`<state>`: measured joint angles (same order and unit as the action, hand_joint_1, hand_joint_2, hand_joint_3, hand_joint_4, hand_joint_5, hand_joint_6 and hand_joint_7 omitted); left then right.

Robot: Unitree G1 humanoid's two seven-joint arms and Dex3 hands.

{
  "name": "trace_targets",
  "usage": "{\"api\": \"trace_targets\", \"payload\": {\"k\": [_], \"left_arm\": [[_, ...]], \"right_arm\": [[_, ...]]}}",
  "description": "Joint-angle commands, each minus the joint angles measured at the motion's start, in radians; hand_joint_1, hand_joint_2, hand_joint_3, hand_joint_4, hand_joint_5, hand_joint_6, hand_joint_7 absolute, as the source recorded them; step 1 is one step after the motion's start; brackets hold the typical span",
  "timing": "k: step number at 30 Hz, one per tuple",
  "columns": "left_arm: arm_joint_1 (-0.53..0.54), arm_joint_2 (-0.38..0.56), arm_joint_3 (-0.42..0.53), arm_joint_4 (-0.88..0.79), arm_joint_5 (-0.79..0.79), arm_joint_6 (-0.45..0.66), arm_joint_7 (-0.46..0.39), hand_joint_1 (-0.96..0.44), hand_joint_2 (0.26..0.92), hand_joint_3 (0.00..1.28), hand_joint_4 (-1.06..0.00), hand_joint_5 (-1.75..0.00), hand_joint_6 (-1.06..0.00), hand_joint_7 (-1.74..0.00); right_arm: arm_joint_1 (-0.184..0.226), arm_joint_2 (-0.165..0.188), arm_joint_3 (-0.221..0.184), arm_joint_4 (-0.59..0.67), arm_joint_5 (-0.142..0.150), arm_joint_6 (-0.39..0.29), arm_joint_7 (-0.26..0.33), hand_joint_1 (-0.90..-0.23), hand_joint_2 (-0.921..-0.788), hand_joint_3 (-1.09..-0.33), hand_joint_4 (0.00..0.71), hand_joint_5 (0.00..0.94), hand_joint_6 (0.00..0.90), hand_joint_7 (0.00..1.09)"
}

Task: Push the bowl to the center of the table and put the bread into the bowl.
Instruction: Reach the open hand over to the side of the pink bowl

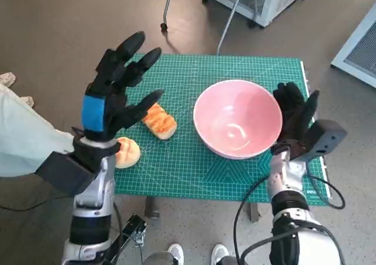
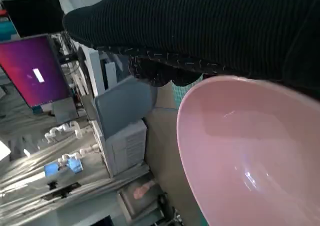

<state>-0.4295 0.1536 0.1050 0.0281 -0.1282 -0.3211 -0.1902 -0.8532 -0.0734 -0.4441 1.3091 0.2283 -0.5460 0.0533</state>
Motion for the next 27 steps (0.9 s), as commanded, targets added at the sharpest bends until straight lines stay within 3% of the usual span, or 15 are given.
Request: {"api": "trace_targets", "payload": {"k": [1,9,17,23,27], "left_arm": [[0.027,0.004,0.002,-0.032,0.000,0.015,0.005,-0.33,0.921,0.11,-0.61,0.00,-0.44,-0.25],[0.063,0.010,0.015,-0.049,-0.007,0.027,0.004,-0.34,0.921,0.11,-0.61,0.00,-0.48,-0.20],[0.088,0.029,0.033,-0.057,-0.004,0.038,-0.002,-0.35,0.921,0.11,-0.60,0.00,-0.50,-0.16],[0.088,0.125,0.046,-0.039,0.082,0.041,-0.010,-0.36,0.921,0.11,-0.55,0.00,-0.49,-0.14],[0.068,0.246,0.047,0.002,0.187,0.030,-0.032,-0.37,0.921,0.12,-0.49,0.00,-0.48,-0.12]], "right_arm": [[-0.011,0.031,0.009,0.021,-0.018,0.021,-0.030,-0.587,-0.921,-0.859,0.293,0.004,0.182,0.62],[-0.041,0.056,0.030,0.024,-0.050,0.037,-0.078,-0.581,-0.921,-0.880,0.309,0.011,0.222,0.65],[-0.068,0.046,0.050,0.018,-0.083,0.041,-0.093,-0.571,-0.921,-0.915,0.322,0.014,0.223,0.63],[-0.090,0.024,0.075,-0.005,-0.102,-0.013,-0.088,-0.568,-0.921,-0.910,0.329,0.015,0.222,0.63],[-0.107,0.001,0.101,-0.028,-0.125,-0.070,-0.073,-0.570,-0.921,-0.889,0.331,0.015,0.205,0.63]]}}
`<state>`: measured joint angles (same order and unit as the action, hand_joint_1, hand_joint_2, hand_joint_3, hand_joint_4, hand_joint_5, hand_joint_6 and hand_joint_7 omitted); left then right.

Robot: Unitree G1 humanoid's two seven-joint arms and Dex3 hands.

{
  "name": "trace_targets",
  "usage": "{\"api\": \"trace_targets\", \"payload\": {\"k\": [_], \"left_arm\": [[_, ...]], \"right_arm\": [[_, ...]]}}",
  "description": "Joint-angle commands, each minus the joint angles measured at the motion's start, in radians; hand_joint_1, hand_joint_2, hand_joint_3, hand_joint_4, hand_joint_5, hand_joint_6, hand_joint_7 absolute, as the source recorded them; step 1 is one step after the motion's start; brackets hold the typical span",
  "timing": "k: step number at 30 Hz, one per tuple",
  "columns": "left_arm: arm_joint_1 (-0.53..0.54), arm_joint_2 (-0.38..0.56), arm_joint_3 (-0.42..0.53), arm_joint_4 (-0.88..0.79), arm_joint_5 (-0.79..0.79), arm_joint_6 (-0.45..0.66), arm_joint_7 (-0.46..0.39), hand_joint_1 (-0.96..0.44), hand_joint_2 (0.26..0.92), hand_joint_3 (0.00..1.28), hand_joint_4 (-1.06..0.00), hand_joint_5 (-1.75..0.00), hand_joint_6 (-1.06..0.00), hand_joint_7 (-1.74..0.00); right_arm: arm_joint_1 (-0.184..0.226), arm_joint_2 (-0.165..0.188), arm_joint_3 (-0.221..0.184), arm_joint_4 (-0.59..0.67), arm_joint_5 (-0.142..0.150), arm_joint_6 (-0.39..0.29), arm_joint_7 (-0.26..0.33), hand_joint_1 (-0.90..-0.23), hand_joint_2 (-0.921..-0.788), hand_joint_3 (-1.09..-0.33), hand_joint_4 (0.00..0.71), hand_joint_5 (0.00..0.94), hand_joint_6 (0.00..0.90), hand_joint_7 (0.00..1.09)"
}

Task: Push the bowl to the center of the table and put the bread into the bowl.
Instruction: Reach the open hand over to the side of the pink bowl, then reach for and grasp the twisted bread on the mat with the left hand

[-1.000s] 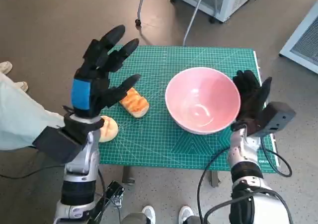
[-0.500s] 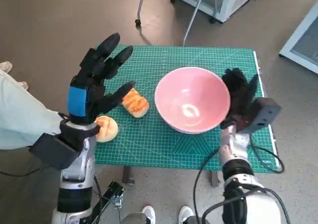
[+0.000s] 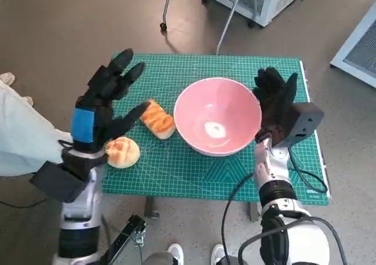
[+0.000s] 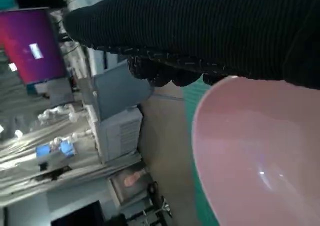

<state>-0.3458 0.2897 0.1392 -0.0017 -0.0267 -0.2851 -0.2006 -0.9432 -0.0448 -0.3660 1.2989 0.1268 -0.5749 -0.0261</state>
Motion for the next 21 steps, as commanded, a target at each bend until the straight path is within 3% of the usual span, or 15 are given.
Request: {"api": "trace_targets", "payload": {"k": [1,6,10,17,21], "left_arm": [[-0.022,0.138,0.010,0.042,0.104,-0.007,-0.031,-0.38,0.921,0.12,-0.47,0.00,-0.48,-0.12],[-0.056,0.238,-0.018,0.096,0.166,-0.017,-0.076,-0.37,0.921,0.08,-0.41,0.00,-0.49,-0.11],[-0.081,0.301,-0.047,0.120,0.194,-0.020,-0.128,-0.38,0.917,0.04,-0.38,0.00,-0.51,-0.10],[-0.158,0.370,-0.113,0.172,0.224,0.002,-0.233,-0.34,0.893,0.01,-0.35,0.00,-0.53,-0.09],[-0.210,0.383,-0.158,0.230,0.261,-0.004,-0.267,-0.29,0.878,0.00,-0.35,0.00,-0.54,-0.08]], "right_arm": [[-0.022,-0.034,0.031,-0.025,-0.030,-0.059,0.012,-0.573,-0.921,-0.885,0.331,0.014,0.198,0.63],[-0.035,-0.064,0.060,-0.070,-0.032,-0.143,0.080,-0.586,-0.921,-0.866,0.328,0.011,0.160,0.62],[-0.023,-0.076,0.085,-0.141,-0.006,-0.219,0.198,-0.612,-0.921,-0.839,0.325,0.007,0.133,0.65],[0.037,-0.074,0.129,-0.364,0.116,-0.246,0.486,-0.668,-0.921,-0.787,0.317,0.001,0.055,0.77],[0.076,-0.082,0.158,-0.481,0.171,-0.218,0.596,-0.682,-0.921,-0.766,0.314,0.000,0.019,0.86]]}}
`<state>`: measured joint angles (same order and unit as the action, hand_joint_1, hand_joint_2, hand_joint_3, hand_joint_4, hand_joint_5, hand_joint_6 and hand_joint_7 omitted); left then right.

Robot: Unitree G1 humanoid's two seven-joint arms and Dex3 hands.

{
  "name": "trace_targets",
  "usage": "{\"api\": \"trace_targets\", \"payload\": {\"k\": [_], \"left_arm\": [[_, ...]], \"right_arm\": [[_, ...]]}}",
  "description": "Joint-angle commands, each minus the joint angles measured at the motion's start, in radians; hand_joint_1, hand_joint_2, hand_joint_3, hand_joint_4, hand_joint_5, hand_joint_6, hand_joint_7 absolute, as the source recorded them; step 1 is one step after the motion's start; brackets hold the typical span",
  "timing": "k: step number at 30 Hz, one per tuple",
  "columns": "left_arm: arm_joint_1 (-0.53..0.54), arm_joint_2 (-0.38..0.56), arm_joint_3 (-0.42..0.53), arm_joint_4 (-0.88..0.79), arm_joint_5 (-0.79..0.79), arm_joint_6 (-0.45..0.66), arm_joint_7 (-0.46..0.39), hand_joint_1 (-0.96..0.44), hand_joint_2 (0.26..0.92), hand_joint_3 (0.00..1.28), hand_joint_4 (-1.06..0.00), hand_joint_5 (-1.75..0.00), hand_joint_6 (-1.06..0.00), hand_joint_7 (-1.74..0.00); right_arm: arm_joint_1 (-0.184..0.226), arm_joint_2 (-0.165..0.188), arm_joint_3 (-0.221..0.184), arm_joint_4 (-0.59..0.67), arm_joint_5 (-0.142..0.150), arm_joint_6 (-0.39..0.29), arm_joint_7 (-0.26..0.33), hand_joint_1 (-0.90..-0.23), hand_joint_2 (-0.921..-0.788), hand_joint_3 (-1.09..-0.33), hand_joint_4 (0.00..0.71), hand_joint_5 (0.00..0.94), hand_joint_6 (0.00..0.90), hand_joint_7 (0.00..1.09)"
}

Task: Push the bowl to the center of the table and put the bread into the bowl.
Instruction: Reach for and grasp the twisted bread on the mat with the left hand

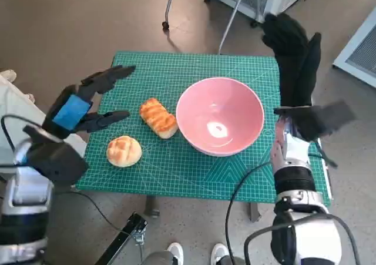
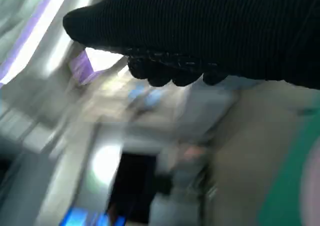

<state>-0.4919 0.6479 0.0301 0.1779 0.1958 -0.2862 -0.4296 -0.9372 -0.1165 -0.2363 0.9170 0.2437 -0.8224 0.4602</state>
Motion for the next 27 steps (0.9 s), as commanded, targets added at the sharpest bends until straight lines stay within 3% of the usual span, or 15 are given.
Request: {"api": "trace_targets", "payload": {"k": [1,5,8,13,27], "left_arm": [[-0.075,0.027,-0.061,0.066,0.051,-0.008,-0.041,-0.28,0.876,0.00,-0.35,0.00,-0.54,-0.08],[-0.125,0.028,-0.118,0.139,0.119,-0.042,-0.033,-0.26,0.864,0.00,-0.34,0.00,-0.54,-0.07],[-0.166,0.025,-0.174,0.216,0.193,-0.081,-0.009,-0.24,0.859,0.00,-0.34,0.00,-0.55,-0.07],[-0.230,0.016,-0.254,0.350,0.299,-0.143,0.041,-0.22,0.844,0.01,-0.35,0.00,-0.55,-0.06],[-0.404,-0.058,-0.425,0.641,0.478,-0.185,0.130,-0.19,0.845,0.01,-0.37,-0.01,-0.56,-0.06]], "right_arm": [[0.077,-0.013,0.033,-0.119,0.062,0.033,0.127,-0.683,-0.921,-0.764,0.314,0.000,0.017,0.87],[0.102,-0.029,0.048,-0.172,0.047,0.015,0.139,-0.693,-0.921,-0.756,0.312,0.000,0.012,0.90],[0.131,-0.033,0.056,-0.224,0.021,0.002,0.109,-0.695,-0.921,-0.755,0.311,0.000,0.012,0.91],[0.167,-0.029,0.064,-0.283,0.012,0.009,0.079,-0.699,-0.921,-0.754,0.308,0.002,0.005,0.92],[0.188,-0.035,0.070,-0.298,0.035,0.018,0.068,-0.706,-0.921,-0.753,0.306,0.003,0.001,0.93]]}}
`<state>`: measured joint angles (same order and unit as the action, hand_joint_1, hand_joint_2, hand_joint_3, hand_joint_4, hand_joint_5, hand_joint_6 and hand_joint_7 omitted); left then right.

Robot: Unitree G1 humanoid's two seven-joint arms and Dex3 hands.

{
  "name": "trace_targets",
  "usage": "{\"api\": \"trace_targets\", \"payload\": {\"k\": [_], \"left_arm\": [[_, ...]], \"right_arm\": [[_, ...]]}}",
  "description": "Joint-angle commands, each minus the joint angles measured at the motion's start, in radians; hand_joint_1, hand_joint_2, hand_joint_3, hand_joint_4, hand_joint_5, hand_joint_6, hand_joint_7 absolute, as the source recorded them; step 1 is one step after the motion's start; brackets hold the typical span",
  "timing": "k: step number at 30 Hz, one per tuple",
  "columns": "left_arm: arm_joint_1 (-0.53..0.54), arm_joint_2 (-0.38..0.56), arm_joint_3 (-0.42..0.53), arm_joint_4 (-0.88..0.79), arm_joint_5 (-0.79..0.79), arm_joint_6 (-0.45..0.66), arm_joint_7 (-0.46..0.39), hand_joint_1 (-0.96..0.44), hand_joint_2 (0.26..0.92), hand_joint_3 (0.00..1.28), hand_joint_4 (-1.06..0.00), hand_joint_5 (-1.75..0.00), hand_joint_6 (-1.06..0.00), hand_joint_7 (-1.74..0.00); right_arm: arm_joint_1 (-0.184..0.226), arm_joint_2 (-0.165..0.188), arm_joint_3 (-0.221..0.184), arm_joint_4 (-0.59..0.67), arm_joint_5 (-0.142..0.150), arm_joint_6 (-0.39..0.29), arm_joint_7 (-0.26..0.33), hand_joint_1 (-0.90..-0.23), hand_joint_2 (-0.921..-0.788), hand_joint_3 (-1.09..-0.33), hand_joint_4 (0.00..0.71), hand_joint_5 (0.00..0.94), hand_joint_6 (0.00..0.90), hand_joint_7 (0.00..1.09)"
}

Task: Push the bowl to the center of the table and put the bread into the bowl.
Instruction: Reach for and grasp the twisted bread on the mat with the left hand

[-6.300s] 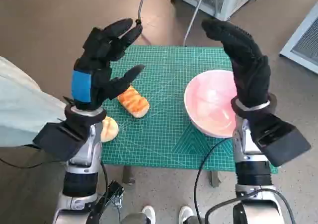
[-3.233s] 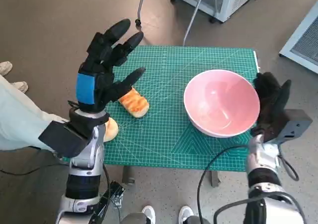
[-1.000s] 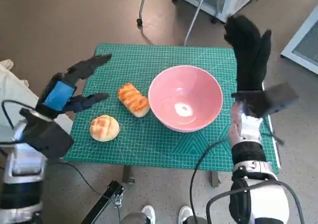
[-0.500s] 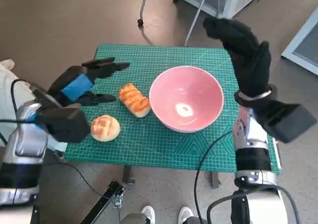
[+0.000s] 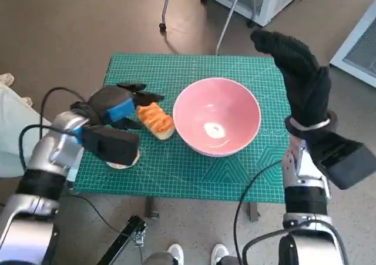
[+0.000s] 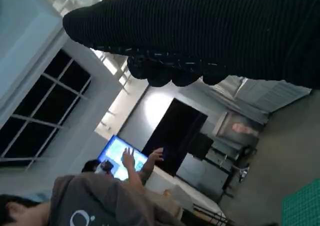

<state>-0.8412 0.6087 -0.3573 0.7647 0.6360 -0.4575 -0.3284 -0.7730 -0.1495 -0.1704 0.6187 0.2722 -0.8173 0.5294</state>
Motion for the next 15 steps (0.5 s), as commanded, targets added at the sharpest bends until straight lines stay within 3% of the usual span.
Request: {"api": "trace_targets", "payload": {"k": [1,15], "left_arm": [[-0.061,-0.022,-0.045,0.066,0.044,-0.014,0.033,-0.19,0.845,0.01,-0.38,-0.01,-0.56,-0.06],[-0.136,-0.076,-0.145,0.201,0.134,0.039,0.077,-0.16,0.847,0.00,-0.39,-0.01,-0.56,-0.05]], "right_arm": [[0.025,-0.002,0.004,-0.001,0.008,0.014,-0.001,-0.706,-0.921,-0.753,0.306,0.003,0.001,0.93],[0.039,-0.003,0.003,-0.007,0.008,0.015,-0.008,-0.706,-0.921,-0.753,0.305,0.003,0.000,0.93]]}}
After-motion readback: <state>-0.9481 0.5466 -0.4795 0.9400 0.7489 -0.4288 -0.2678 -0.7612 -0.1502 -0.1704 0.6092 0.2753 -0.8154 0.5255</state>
